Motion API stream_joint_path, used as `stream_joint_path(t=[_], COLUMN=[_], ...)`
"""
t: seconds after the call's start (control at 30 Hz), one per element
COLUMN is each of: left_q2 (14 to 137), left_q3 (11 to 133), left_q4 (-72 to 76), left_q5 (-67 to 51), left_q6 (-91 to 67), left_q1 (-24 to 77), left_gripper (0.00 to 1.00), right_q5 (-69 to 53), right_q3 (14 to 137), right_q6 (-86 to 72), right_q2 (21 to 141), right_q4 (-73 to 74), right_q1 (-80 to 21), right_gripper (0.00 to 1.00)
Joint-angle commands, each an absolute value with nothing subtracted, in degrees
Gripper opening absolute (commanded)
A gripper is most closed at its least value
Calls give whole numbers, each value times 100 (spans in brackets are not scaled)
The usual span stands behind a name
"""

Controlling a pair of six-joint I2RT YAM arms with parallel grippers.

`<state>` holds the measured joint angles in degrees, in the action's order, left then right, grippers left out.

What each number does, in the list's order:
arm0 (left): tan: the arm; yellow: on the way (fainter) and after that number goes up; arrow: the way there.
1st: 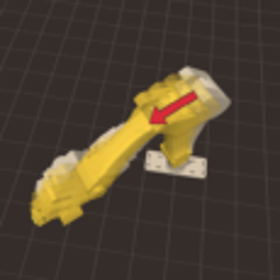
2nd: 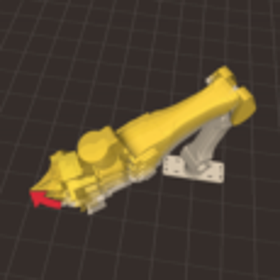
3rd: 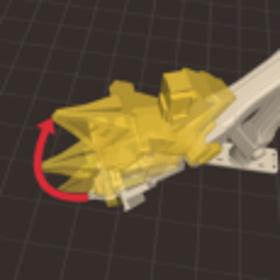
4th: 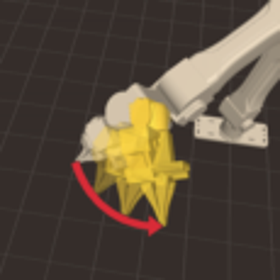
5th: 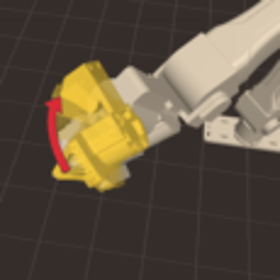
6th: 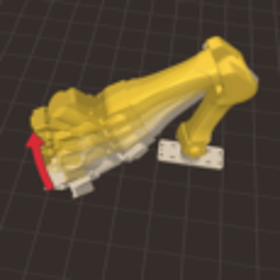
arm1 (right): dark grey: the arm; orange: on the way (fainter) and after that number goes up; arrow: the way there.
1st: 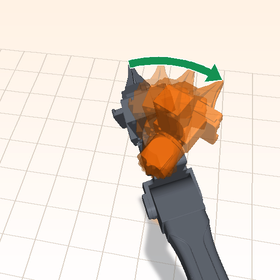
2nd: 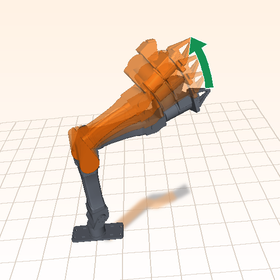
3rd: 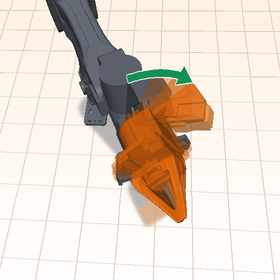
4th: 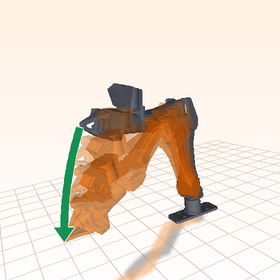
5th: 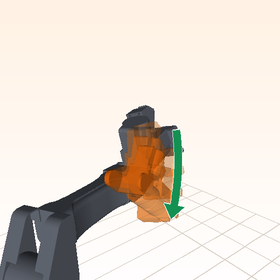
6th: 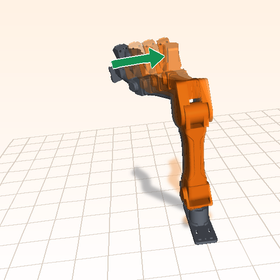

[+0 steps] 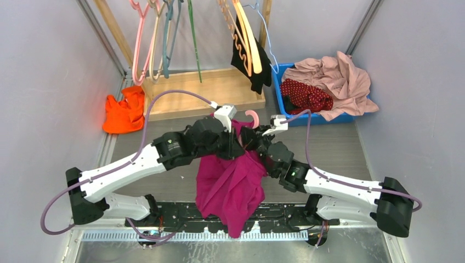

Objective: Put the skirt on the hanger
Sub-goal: Hang the skirt on the hanger.

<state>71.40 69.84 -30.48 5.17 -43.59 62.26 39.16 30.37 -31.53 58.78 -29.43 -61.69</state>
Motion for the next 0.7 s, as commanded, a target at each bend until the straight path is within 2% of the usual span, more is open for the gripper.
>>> stream_joint_path(t=[0.0, 0.13, 0.27, 0.57, 0.67], left_q2=[7073, 7133, 7075, 6320, 5894], left_q3=[7989, 8250, 8226, 7473, 7228], left_q4=[-2580, -2708, -2680, -2870, -3186], left_q5=[2055, 1876, 1797, 1812, 1852], left_q6=[-3663, -3519, -3486, -3691, -3827], left_q1=[5490, 5249, 5067, 4872, 4861], left_gripper=[9, 9, 9, 10, 14], right_q5=[2326, 951, 225, -166, -213], right_q3=[3806, 4394, 4873, 4937, 4796], right_q6=[-2763, -2727, -2647, -2628, -2658], right_q2=[5460, 5752, 6059, 6130, 6047], right_q4=[-2692, -2348, -2084, -1947, -1999], right_q1=[-6099, -5693, -5577, -5523, -5455], right_gripper=[1, 1, 1, 1, 1])
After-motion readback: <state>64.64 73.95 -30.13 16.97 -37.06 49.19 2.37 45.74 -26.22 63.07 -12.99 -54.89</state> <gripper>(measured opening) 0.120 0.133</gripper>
